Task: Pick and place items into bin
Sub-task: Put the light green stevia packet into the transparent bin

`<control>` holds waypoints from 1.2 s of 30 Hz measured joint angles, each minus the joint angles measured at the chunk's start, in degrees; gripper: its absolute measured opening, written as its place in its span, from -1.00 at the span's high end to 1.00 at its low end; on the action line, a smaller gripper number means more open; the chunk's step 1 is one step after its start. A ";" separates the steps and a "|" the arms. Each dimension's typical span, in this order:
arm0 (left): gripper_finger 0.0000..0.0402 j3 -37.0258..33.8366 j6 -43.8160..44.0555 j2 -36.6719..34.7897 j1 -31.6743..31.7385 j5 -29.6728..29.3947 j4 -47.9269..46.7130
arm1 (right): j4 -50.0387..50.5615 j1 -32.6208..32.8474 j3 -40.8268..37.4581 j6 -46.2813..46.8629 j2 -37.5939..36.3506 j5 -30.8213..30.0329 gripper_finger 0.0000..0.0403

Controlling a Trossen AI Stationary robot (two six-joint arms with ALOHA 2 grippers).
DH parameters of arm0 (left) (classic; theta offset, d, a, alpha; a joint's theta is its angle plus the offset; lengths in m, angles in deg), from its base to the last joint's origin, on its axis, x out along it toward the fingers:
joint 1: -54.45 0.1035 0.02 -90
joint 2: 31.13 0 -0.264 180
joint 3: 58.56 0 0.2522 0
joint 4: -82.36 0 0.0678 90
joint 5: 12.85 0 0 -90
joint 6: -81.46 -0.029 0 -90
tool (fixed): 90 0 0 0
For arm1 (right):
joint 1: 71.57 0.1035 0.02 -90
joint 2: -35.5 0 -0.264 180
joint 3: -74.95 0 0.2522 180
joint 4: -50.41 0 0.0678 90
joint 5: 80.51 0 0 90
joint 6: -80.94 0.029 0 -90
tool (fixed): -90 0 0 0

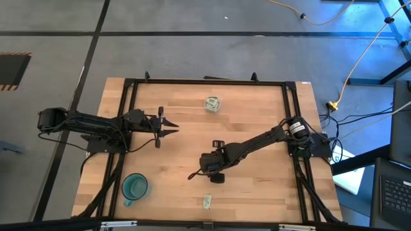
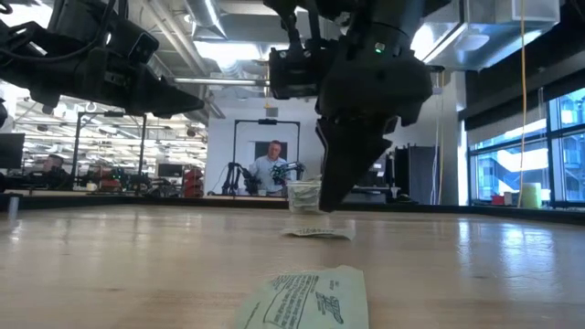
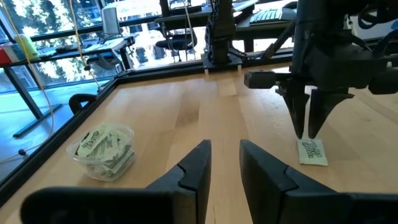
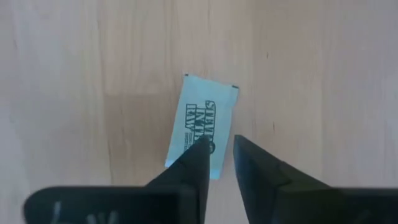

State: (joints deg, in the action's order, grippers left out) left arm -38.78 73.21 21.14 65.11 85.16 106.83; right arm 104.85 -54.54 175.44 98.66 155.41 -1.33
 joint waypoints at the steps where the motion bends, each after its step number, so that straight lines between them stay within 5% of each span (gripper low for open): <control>1: 0.61 0.02 0.00 0.00 0.00 0.02 -0.16 | 0.21 0.15 0.01 0.09 -0.01 0.09 0.61; 36: 0.64 0.02 -0.01 -0.02 0.00 0.00 -2.94 | 0.06 2.58 0.34 0.08 4.13 1.58 0.65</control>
State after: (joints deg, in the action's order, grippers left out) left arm -38.76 73.19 21.12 65.11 85.16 103.89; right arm 104.92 -51.96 175.78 98.74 159.54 0.25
